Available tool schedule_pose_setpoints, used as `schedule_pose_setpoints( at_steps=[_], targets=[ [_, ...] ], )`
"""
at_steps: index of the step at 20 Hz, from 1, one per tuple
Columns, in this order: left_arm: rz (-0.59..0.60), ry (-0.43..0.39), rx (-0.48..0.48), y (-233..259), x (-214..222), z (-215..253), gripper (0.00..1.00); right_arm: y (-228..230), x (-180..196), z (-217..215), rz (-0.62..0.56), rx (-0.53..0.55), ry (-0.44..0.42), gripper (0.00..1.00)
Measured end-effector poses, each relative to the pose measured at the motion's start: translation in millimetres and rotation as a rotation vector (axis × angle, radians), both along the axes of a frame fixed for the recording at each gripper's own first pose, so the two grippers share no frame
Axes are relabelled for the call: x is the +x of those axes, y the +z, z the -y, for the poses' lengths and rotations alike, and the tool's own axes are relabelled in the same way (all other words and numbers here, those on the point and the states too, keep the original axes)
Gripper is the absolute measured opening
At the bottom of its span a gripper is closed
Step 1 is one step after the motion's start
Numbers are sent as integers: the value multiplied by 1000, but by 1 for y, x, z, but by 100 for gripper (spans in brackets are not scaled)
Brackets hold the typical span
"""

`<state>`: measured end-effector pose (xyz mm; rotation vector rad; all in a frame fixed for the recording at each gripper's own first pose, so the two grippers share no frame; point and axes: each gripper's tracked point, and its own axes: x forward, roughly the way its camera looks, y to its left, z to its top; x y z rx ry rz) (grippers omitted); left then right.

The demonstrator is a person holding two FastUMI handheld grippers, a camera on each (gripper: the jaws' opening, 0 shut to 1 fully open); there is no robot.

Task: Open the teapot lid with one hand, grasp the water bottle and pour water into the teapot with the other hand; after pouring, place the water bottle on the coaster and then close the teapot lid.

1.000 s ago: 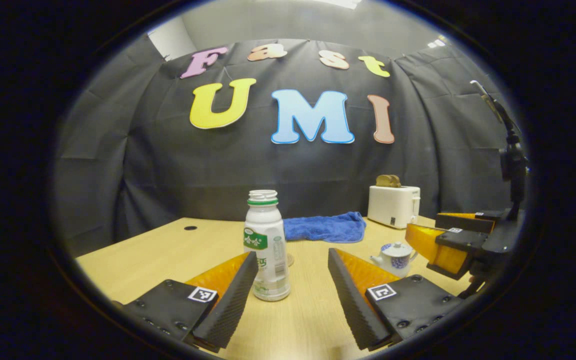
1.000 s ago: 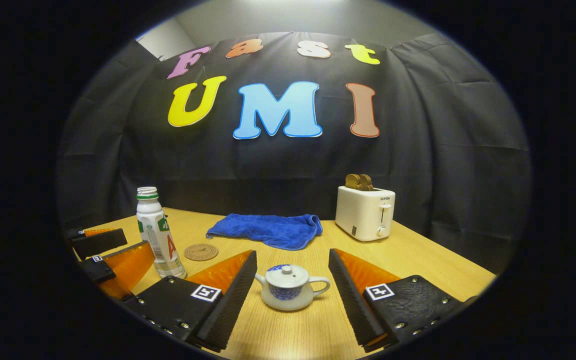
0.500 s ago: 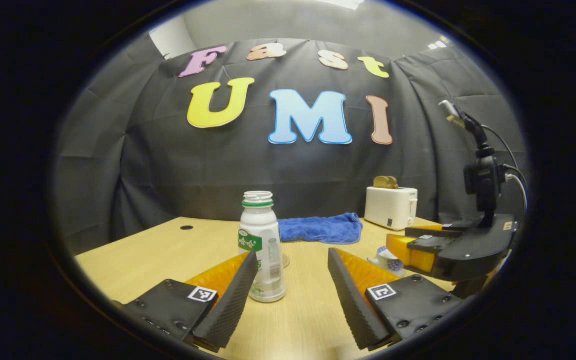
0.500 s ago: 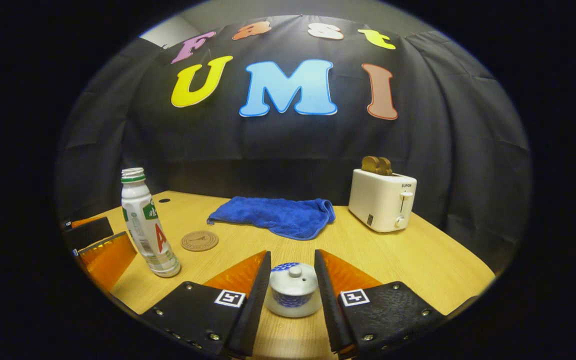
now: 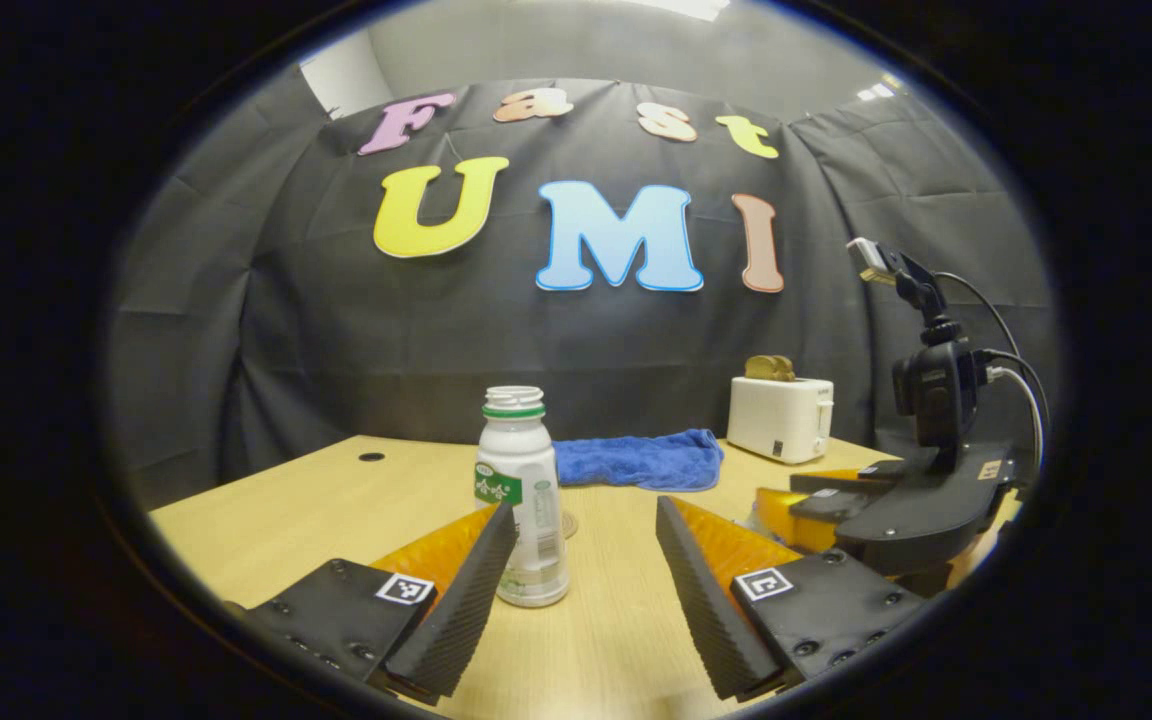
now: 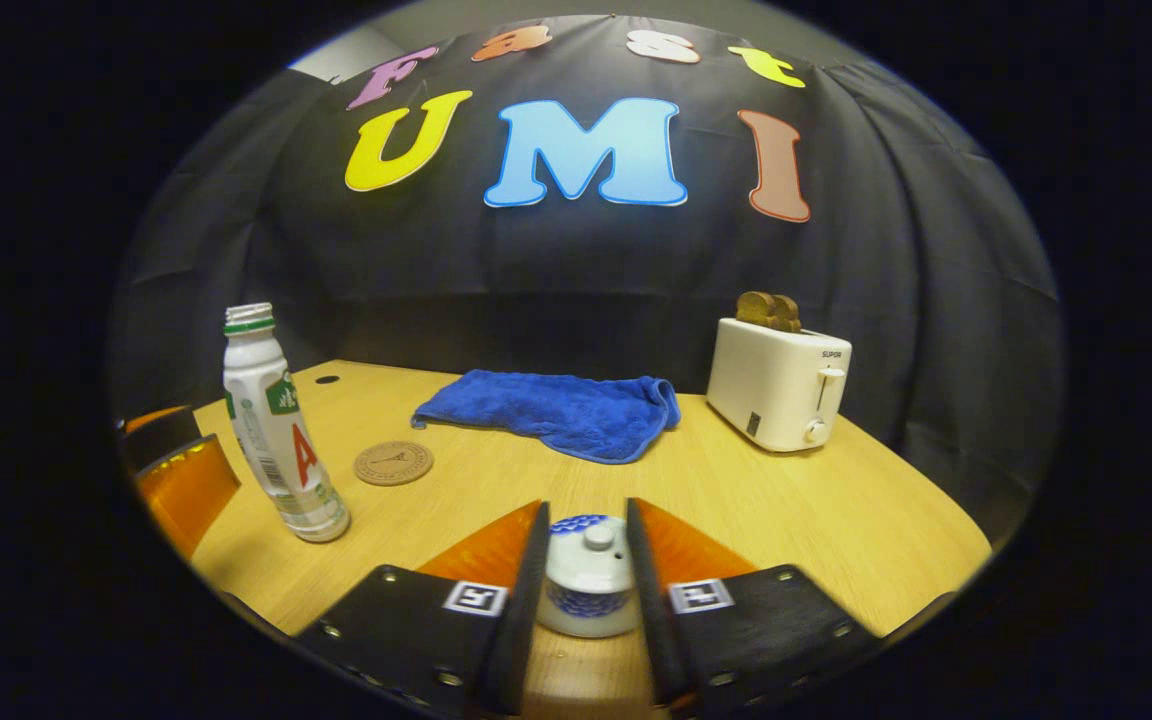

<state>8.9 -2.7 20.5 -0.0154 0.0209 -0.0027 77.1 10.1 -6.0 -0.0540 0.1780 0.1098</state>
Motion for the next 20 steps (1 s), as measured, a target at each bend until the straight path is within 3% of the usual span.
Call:
schedule_pose_setpoints(
  at_steps=[1,6,7,8,9,13,18,20],
  targets=[
    [-2,2,0,-2,0,-1,94,0,1,-1,-4,0,-1,30],
    [-2,22,-1,-1,-1,-12,94,-2,1,-3,-4,-67,0,30],
    [-4,28,-3,-4,0,-15,94,-2,5,4,1,-94,-33,30],
    [-8,31,-8,-4,0,-17,94,8,-16,11,4,-39,-44,30],
    [-12,34,-13,-7,0,-19,94,1,10,12,18,-37,-46,1],
    [-23,53,-19,-12,1,-31,94,2,4,3,15,-70,-44,1],
    [-46,62,-2,-20,5,-41,97,17,2,4,43,2,-23,1],
    [-55,60,8,-23,9,-42,94,28,3,7,70,7,-19,1]
  ],
)
